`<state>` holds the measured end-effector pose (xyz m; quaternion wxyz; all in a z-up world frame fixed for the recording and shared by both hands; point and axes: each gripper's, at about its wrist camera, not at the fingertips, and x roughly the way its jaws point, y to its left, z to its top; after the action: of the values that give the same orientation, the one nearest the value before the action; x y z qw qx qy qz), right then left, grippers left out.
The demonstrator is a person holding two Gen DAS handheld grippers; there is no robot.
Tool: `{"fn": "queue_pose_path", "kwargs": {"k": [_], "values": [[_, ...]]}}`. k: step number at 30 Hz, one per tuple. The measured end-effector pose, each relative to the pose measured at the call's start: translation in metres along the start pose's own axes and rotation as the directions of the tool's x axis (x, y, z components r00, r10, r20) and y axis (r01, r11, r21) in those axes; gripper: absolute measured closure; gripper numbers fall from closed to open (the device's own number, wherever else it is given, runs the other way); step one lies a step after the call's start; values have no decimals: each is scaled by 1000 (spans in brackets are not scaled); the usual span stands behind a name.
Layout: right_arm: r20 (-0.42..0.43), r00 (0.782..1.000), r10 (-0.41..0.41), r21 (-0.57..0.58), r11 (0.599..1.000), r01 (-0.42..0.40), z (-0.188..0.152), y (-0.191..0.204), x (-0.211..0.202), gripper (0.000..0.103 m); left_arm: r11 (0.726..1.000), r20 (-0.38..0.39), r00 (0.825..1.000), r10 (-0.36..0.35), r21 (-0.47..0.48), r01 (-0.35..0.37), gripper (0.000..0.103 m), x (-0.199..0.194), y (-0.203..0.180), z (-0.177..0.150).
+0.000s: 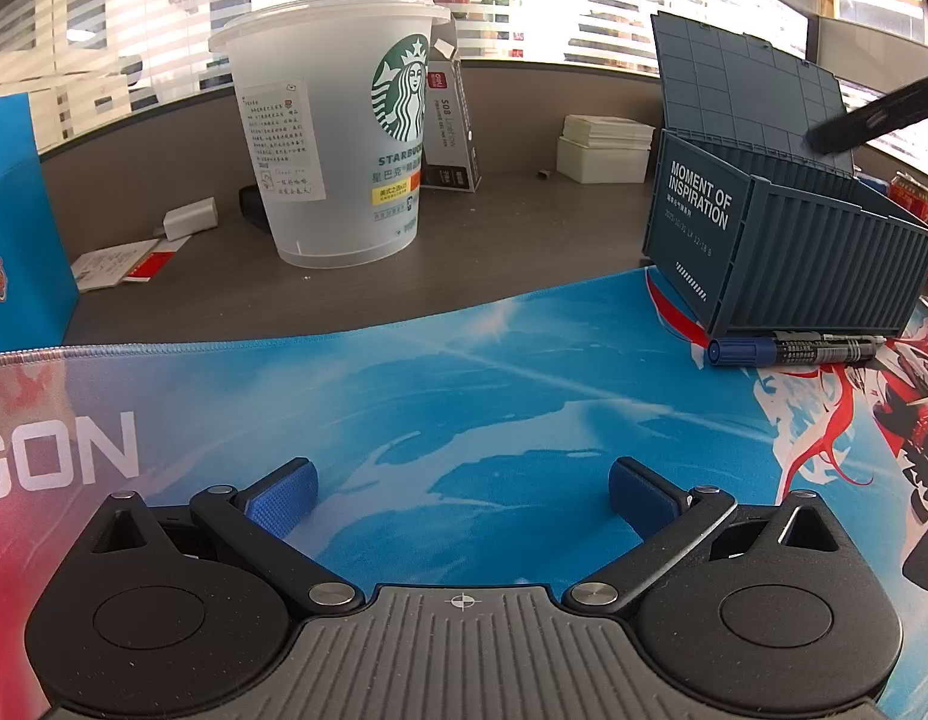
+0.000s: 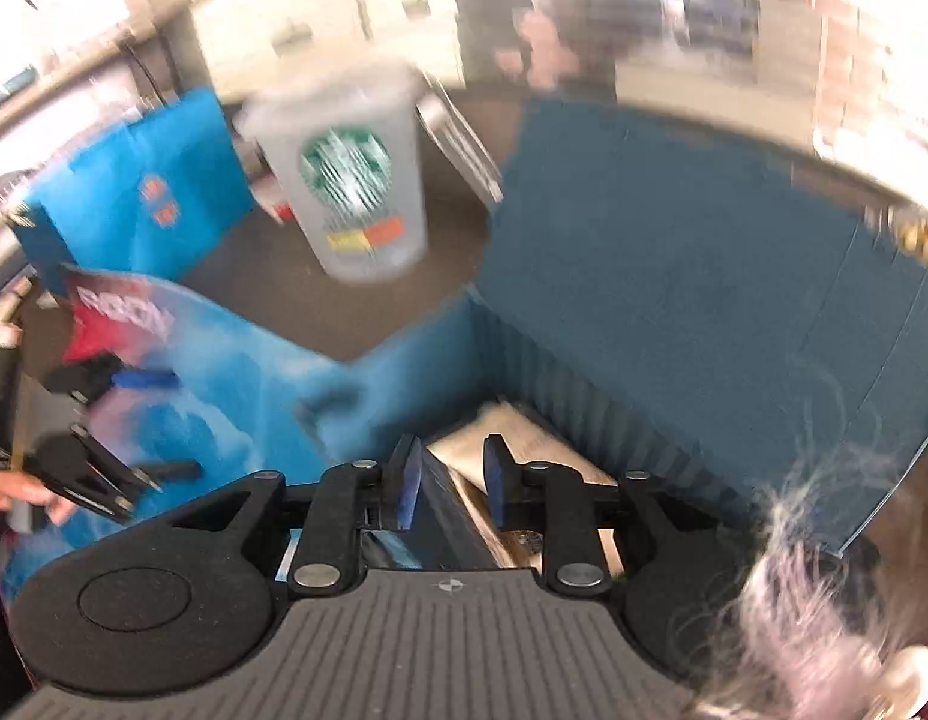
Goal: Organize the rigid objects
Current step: 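Move the right gripper back beside the box and grasp the blue marker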
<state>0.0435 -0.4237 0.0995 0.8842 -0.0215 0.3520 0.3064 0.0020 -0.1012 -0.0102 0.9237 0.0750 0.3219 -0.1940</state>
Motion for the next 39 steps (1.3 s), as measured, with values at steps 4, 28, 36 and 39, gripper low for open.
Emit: {"fn": "queue_pose_path", "kwargs": {"k": [4, 28, 36, 39], "values": [[63, 994, 86, -75, 994, -81, -26, 38, -21, 48, 1000, 0, 1000, 0, 0, 0, 0, 0, 0, 0], [94, 976, -198, 109, 976, 188, -142, 35, 10, 33, 1000, 0, 1000, 1, 0, -1, 0, 0, 0, 0], [49, 997, -55, 38, 998, 53, -142, 58, 12, 36, 1000, 0, 1000, 1, 0, -1, 0, 0, 0, 0], [43, 995, -93, 30, 995, 92, -135, 56, 18, 39, 1000, 0, 1000, 1, 0, -1, 0, 0, 0, 0]]}}
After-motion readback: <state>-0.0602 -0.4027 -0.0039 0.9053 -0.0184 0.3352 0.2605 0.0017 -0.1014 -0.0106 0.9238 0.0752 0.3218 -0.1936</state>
